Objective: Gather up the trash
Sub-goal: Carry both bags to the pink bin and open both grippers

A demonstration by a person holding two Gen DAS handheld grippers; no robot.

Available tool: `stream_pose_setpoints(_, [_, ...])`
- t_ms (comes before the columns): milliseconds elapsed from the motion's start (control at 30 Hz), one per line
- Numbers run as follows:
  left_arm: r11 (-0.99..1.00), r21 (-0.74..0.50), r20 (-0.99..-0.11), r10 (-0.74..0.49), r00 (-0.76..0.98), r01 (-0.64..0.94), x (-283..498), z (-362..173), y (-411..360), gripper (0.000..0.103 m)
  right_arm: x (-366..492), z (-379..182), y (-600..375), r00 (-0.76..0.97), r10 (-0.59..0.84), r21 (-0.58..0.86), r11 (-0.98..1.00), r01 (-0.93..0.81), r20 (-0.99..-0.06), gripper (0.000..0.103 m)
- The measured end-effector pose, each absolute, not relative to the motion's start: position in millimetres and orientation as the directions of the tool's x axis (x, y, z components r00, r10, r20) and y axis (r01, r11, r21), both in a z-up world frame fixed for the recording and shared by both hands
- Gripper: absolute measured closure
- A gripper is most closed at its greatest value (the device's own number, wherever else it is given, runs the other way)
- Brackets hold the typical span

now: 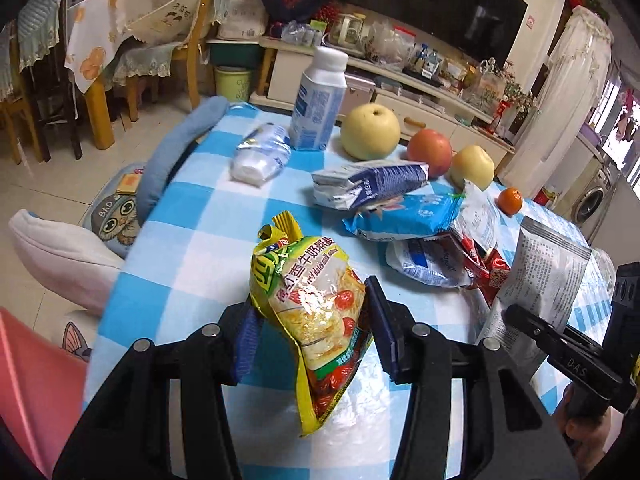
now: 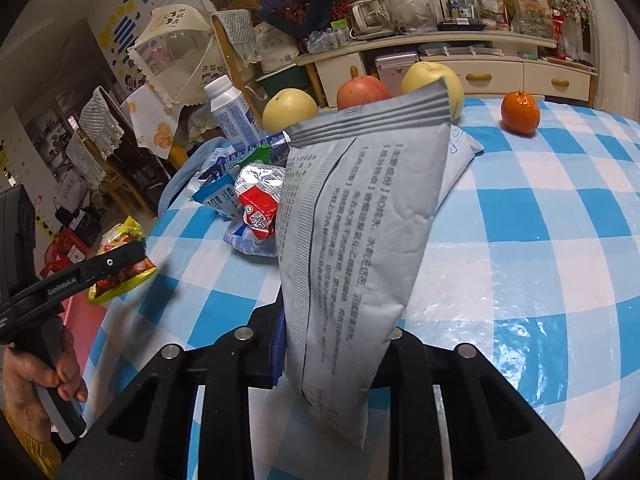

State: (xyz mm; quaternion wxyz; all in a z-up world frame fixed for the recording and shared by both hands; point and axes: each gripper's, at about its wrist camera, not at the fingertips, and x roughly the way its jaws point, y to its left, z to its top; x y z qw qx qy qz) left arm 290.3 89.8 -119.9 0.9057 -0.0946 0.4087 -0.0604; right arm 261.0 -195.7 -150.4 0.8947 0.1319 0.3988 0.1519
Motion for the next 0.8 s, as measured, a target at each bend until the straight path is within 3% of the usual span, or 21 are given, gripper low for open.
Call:
stream_pose_setpoints(200, [0.972, -0.229, -0.707, -0.195, 0.680, 0.041, 280, -111, 98, 0.052, 249, -148, -204, 0.617, 0.443, 0.438, 0.882, -0.173, -0.650, 0.076])
stream_pose_setpoints(367, [0.973, -0.226, -0.702, -0.200, 0.683, 0.053, 275, -108, 101, 0.052, 239, -164, -201, 0.495, 0.606, 0.601, 0.776, -0.193, -0.623, 0.076])
stream_pose_setpoints(467, [0.971, -0.234, -0.697, -0.205, 0.687, 0.052, 270, -107, 104, 0.052, 233, -168, -185, 0.463, 0.579, 0.540, 0.810, -0.231, -0.671, 0.075])
stream_pose_setpoints(633, [0.973, -0.223, -0.698, -0.203, 0.687, 0.061, 265, -107, 103, 0.052, 222, -160, -179, 0.535, 0.442, 0.386, 0.896, -0.221, -0.720, 0.057])
stream_pose_setpoints(800, [0.977, -0.204, -0.704, -0.190, 0.684, 0.062, 262, -108, 103, 0.052, 218, -153, -193, 0.583, 0.431, 0.410, 0.895, -0.178, -0.688, 0.051])
